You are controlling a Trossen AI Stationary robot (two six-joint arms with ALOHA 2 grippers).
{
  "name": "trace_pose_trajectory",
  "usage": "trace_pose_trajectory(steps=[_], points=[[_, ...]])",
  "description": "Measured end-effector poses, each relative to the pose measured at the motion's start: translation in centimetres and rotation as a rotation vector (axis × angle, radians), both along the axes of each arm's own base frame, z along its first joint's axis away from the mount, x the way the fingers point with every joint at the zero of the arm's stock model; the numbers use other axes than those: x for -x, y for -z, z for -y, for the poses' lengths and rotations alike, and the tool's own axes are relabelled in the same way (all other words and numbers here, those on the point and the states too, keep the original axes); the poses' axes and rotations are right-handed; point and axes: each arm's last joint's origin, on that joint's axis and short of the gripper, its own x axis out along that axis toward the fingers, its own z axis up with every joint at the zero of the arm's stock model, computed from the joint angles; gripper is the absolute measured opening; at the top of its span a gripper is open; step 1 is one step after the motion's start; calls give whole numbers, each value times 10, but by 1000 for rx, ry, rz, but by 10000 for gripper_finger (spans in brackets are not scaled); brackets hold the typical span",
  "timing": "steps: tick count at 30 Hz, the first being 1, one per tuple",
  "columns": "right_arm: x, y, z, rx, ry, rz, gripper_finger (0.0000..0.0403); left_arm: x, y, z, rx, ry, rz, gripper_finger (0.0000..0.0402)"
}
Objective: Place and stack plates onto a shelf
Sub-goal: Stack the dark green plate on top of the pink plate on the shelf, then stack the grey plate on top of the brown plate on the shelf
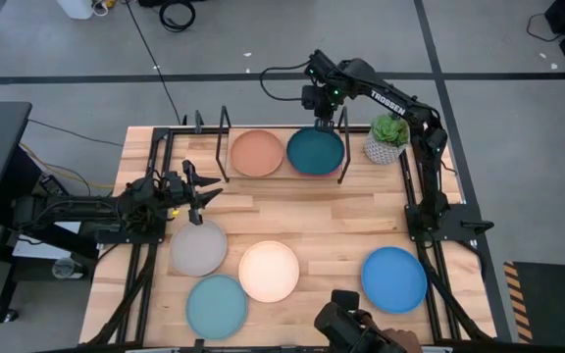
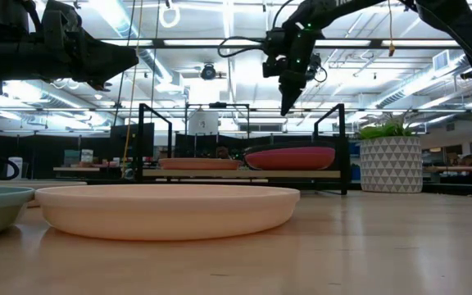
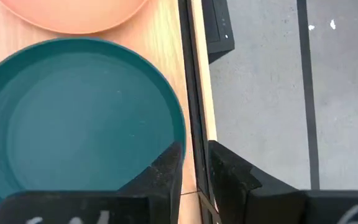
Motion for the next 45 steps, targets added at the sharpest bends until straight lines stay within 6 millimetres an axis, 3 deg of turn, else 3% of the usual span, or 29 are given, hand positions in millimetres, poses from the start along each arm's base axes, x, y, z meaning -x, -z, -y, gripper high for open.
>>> trace_pose_trajectory(steps=[6, 12, 17, 23, 29, 36, 40, 45], points=[[-11, 1, -16, -80, 0, 33, 85, 0, 0, 0, 1, 0, -5, 141], [-36, 4, -57, -209, -50, 72, 82, 0, 2, 0, 5, 1, -23, 141], [-60, 33, -99, -253, -86, 15, 82, 0, 3, 0, 38, 7, -20, 141], [-75, 80, -152, -155, -94, -40, 81, -1, 6, 0, 50, 7, -50, 141], [-64, 98, -202, -132, -155, 64, 81, -1, 6, 0, 49, 7, -51, 141], [-33, 125, -244, -103, -244, 284, 81, 0, 3, 0, 44, 8, -16, 141], [-11, 141, -261, -61, -278, 410, 81, 0, 0, 0, 40, 9, 6, 141], [16, 150, -267, 36, -253, 527, 81, 2, -10, 0, 46, 18, 118, 141]])
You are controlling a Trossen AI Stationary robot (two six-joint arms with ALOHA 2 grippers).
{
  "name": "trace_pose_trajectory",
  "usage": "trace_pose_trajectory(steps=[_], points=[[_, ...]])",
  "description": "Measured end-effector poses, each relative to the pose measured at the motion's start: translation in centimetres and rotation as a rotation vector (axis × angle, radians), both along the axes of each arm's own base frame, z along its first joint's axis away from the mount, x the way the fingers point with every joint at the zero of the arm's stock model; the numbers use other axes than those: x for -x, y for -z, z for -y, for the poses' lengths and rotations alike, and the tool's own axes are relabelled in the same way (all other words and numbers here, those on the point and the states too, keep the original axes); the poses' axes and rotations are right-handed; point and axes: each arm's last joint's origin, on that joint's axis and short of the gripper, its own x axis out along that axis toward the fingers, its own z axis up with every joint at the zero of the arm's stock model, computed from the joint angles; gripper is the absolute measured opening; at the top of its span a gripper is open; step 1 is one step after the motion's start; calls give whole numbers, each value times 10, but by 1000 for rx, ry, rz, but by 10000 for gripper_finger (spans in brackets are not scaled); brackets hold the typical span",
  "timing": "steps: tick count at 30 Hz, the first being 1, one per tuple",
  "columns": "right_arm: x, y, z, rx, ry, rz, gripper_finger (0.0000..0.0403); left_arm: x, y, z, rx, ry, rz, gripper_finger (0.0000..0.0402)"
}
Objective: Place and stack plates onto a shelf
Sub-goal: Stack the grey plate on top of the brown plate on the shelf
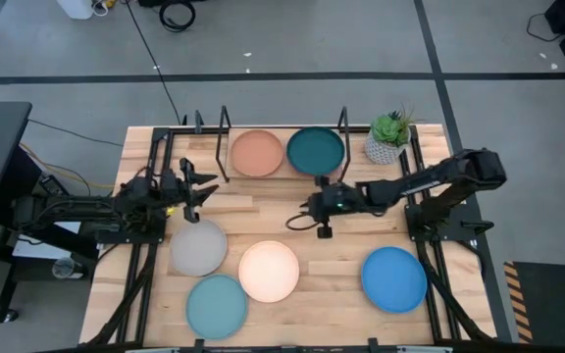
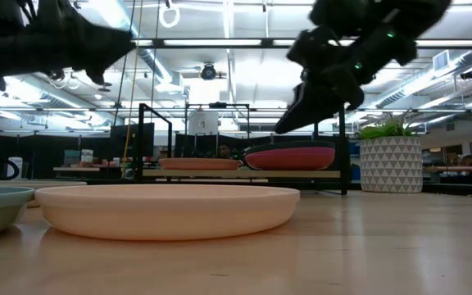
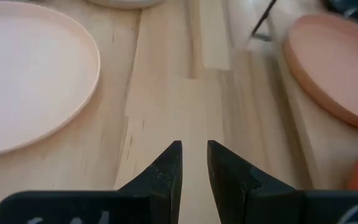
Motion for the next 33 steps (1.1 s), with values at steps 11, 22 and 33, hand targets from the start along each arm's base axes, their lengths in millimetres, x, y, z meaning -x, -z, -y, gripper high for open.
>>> trace_pose_trajectory(steps=[11, 22, 33], points=[[38, 9, 13, 136, -58, 210, 81, -29, -58, 1, 221, 144, -392, 141], [41, 13, 16, -47, -128, 190, 81, -60, -41, 56, 653, 458, -758, 141], [62, 24, -10, 5, -42, 425, 81, -77, -21, 108, 1116, 191, -1090, 141]])
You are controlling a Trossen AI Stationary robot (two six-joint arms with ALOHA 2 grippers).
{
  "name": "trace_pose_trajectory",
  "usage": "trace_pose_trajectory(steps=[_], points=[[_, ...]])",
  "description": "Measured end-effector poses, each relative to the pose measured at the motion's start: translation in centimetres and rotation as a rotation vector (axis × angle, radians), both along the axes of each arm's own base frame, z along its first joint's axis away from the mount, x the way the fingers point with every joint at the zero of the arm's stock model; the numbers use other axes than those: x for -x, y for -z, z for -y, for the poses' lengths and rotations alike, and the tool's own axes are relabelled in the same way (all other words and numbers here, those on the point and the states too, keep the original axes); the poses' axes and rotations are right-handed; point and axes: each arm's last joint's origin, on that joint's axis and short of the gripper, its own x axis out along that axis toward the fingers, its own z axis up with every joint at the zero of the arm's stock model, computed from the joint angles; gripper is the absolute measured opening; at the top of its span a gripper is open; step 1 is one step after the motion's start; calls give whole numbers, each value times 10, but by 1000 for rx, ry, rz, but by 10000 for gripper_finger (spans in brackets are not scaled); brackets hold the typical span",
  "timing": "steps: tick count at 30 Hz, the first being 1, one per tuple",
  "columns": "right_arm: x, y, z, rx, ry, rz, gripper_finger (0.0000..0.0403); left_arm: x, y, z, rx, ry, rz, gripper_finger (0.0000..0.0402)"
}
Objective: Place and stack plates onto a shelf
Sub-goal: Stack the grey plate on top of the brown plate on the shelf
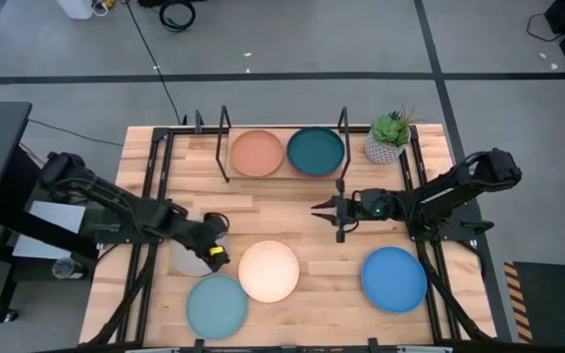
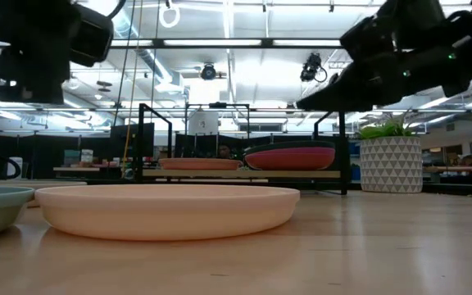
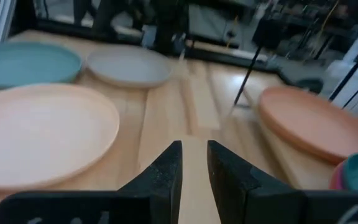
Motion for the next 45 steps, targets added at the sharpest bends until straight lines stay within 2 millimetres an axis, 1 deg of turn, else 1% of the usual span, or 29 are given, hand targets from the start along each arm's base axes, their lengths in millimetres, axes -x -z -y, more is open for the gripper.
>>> trace_pose_trajectory(steps=[4, 7, 12, 16, 19, 25, 34, 43, 45], points=[[0, -5, -1, 15, 9, 59, 78, -18, 3, 6, -52, -73, -135, 141], [-2, -6, -1, 14, 11, 49, 69, -31, 5, 10, -104, -109, -235, 141], [0, 2, -3, 3, 0, -28, 51, -52, 12, 18, -159, -179, -385, 141], [-1, 2, -3, 23, -7, -20, 44, -60, 17, 21, -221, -206, -549, 141], [-2, 3, -3, 41, -12, -20, 43, -63, 23, 23, -254, -224, -665, 141], [-2, 2, -3, 45, -12, -9, 43, -74, 33, 29, -237, -226, -670, 141], [-2, 3, -3, 39, -11, -16, 43, -77, 53, 34, -290, -207, -725, 141], [-1, 5, -3, 29, -11, -35, 43, -76, 72, 33, -373, -121, -785, 141], [-1, 5, -3, 29, -10, -37, 43, -76, 73, 32, -382, -101, -788, 132]])
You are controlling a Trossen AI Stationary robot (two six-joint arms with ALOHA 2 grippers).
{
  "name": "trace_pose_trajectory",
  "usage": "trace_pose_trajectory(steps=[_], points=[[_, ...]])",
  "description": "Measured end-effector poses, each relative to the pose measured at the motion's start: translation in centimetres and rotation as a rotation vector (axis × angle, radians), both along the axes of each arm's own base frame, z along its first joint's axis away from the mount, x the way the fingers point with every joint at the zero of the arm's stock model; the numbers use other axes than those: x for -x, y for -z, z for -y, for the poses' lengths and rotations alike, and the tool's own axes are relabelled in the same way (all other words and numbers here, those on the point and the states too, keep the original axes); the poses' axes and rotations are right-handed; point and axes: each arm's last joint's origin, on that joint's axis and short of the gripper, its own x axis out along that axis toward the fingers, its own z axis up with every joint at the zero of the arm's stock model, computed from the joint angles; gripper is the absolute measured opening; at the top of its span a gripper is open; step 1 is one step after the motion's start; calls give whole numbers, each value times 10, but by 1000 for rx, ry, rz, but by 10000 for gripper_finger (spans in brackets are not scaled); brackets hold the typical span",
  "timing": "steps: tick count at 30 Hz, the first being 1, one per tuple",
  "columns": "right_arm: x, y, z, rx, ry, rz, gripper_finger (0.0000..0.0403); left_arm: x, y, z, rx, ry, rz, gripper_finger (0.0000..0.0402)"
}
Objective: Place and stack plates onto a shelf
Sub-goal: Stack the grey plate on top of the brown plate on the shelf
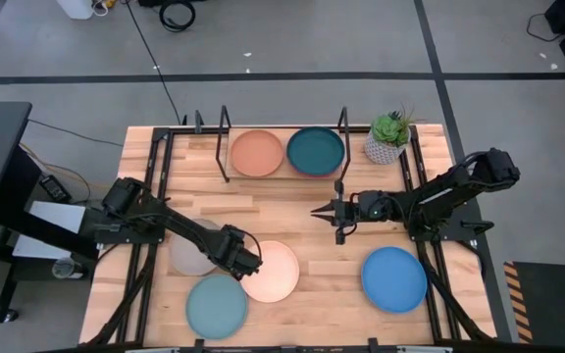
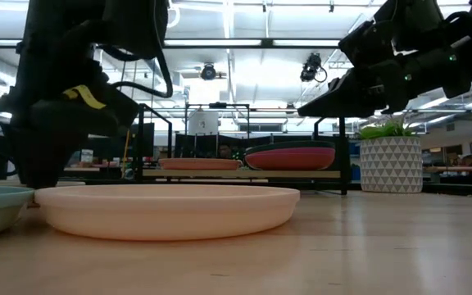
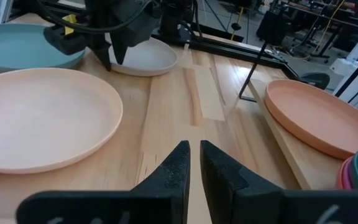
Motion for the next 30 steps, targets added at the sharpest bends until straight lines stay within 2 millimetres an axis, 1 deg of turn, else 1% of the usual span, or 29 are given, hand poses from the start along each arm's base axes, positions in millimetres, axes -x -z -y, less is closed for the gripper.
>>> trace_pose_trajectory(steps=[2, 7, 8, 10, 12, 15, 19, 22, 24, 27, 30], points=[[0, 0, 0, 0, 0, -3, 43, 0, 0, 0, -7, 17, -1, 112], [0, 0, 0, 0, 0, -3, 43, 4, -2, -2, -15, 49, -40, 27], [0, 0, 0, 0, 0, -3, 43, 4, -2, -3, -17, 66, -44, 17], [0, 1, 0, 1, 0, -5, 43, 5, -5, -4, 12, 68, -57, 13], [0, 1, 0, 1, 0, -8, 43, 6, -14, -7, 56, 89, -68, 15], [0, 1, 0, 1, 0, -8, 43, 2, -37, -10, 149, 116, -4, 15], [0, 1, 0, 1, 1, -9, 43, -11, -83, -13, 202, 200, 181, 15], [0, 1, 0, 1, 1, -9, 43, -21, -118, -20, 108, 255, 332, 15], [0, 1, 0, 1, 1, -10, 43, -29, -136, -28, 24, 288, 407, 15], [1, 2, 0, -22, 8, -18, 43, -39, -153, -47, -64, 343, 454, 14], [1, 3, 0, -39, 13, -22, 43, -49, -157, -73, -111, 411, 457, 14]])
